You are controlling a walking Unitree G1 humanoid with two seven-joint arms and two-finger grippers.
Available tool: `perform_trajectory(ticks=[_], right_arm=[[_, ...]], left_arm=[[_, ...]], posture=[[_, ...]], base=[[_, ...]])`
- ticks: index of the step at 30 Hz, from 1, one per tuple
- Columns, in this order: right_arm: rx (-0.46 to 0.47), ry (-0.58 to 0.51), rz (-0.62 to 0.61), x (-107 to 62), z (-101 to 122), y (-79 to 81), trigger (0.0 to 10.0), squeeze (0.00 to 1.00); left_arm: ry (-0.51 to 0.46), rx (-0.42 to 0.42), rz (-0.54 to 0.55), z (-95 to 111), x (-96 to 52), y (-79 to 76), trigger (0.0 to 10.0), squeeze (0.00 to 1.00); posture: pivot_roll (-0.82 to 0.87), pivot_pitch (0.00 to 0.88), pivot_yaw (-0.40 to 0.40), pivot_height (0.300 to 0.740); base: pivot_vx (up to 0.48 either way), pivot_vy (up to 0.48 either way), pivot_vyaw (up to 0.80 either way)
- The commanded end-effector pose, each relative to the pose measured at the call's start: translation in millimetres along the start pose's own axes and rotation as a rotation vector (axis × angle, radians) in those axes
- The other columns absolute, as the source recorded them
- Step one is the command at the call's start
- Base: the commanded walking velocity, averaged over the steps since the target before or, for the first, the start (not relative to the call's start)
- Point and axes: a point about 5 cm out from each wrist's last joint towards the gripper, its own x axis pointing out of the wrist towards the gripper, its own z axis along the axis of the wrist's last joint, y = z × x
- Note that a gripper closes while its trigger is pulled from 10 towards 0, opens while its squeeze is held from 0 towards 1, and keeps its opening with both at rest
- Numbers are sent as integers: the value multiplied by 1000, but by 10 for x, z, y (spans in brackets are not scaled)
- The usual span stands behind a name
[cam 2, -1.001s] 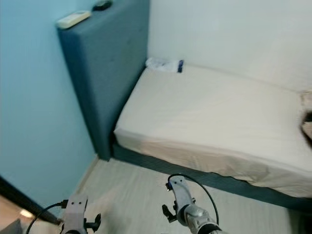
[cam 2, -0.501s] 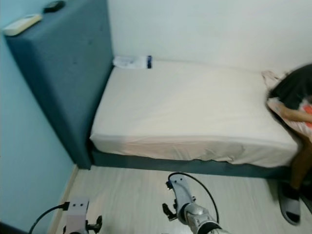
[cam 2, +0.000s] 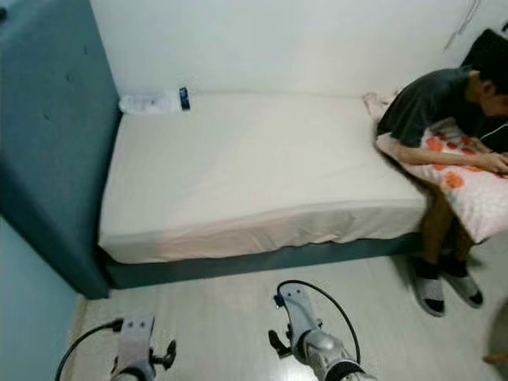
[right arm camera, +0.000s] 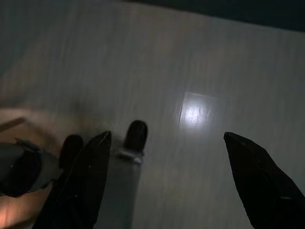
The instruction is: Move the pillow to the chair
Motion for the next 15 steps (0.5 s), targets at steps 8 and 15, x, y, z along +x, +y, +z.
perform_trajectory(ticks=[8, 15], right_arm=[[12, -11, -10, -4, -26, 4, 10000, 1000], [33, -23, 19, -1, -10, 25, 10000, 0]], left_arm=[[2, 14, -11, 14, 10, -10, 10000, 0], [-9, -6, -6, 29, 12, -10, 10000, 0]], posture=[[63, 119, -105, 740], [61, 124, -112, 740]], base=[[0, 0, -314], [0, -279, 0]])
